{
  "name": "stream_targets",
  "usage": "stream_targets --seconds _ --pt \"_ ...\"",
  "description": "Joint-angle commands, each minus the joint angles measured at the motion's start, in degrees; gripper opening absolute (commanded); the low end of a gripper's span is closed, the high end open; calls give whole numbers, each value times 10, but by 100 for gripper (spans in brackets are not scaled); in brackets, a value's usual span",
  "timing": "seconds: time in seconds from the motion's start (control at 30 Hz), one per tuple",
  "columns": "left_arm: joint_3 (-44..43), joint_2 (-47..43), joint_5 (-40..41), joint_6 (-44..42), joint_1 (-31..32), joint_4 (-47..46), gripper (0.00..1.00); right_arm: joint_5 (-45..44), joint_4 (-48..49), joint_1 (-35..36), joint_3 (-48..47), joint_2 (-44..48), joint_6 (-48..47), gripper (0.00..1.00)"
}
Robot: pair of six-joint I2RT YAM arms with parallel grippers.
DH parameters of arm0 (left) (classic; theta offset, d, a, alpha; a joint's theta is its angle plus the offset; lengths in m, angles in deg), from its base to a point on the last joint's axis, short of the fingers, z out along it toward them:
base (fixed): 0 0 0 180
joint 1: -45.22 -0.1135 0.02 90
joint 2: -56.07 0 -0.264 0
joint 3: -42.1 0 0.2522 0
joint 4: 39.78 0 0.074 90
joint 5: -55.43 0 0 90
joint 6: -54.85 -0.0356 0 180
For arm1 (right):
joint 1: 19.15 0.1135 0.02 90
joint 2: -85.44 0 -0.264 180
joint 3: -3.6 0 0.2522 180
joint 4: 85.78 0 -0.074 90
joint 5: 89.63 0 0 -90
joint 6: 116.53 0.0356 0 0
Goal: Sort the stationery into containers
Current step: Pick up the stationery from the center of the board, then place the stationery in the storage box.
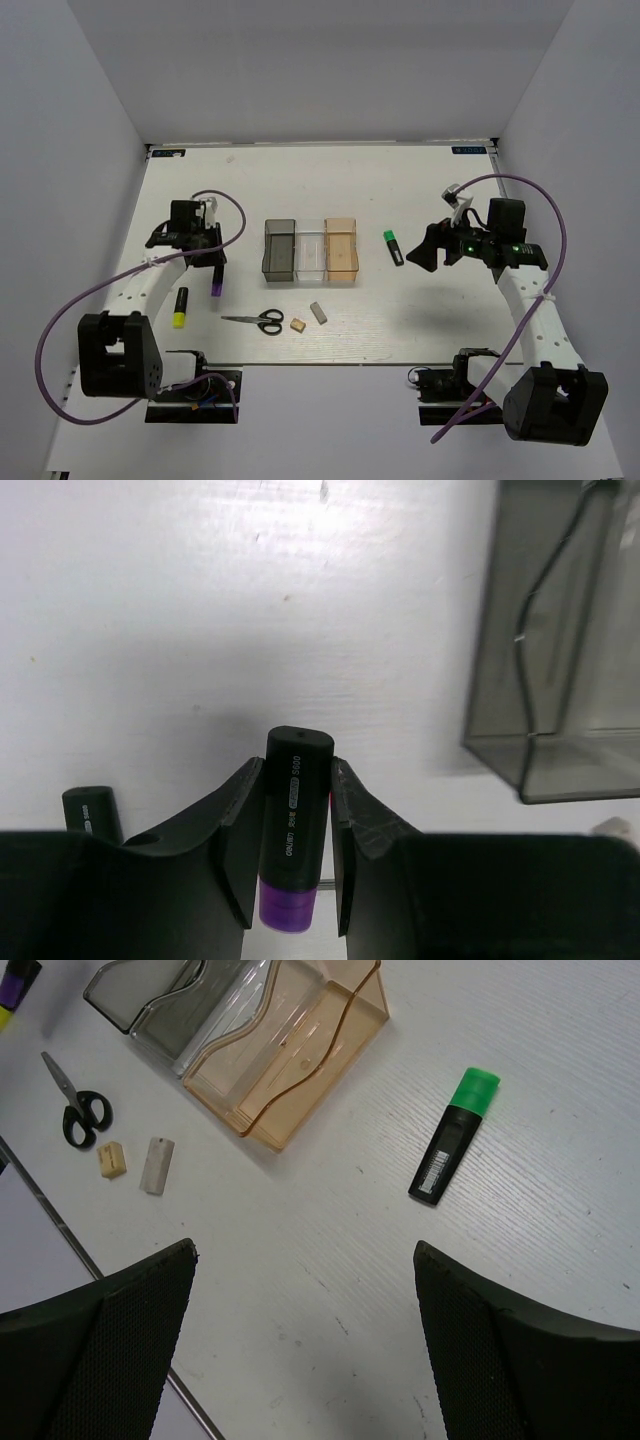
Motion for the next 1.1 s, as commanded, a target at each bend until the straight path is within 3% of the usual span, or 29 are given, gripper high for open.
stream_targets --seconds 0.0,0.13,0.27,0.53,0.73,0.83,0.87,0.97,1.07 --pt "-39 -42 -39 36 6 13 0 13 12 -3 11 7 -4 90" --pt "-85 -46 -59 67 31 11 0 13 13 -3 12 4 -3 90" --pt "-135 -6 -51 108 111 -16 0 9 13 -3 13 1 -3 90" --pt "-251 119 57 109 207 -52 0 -1 15 -5 17 3 -3 90" --pt "-259 177 91 106 231 -72 0 -2 17 -11 18 7 -2 90" --pt "-244 185 99 110 239 -86 11 -2 17 -13 18 5 -3 90" --pt "-240 188 103 110 243 -91 23 0 17 -13 18 3 -2 90" --pt "-234 189 108 110 250 -93 47 -1 16 -15 18 1 -3 90" --pt "-236 184 110 110 250 -90 62 -2 16 -16 17 3 -2 90"
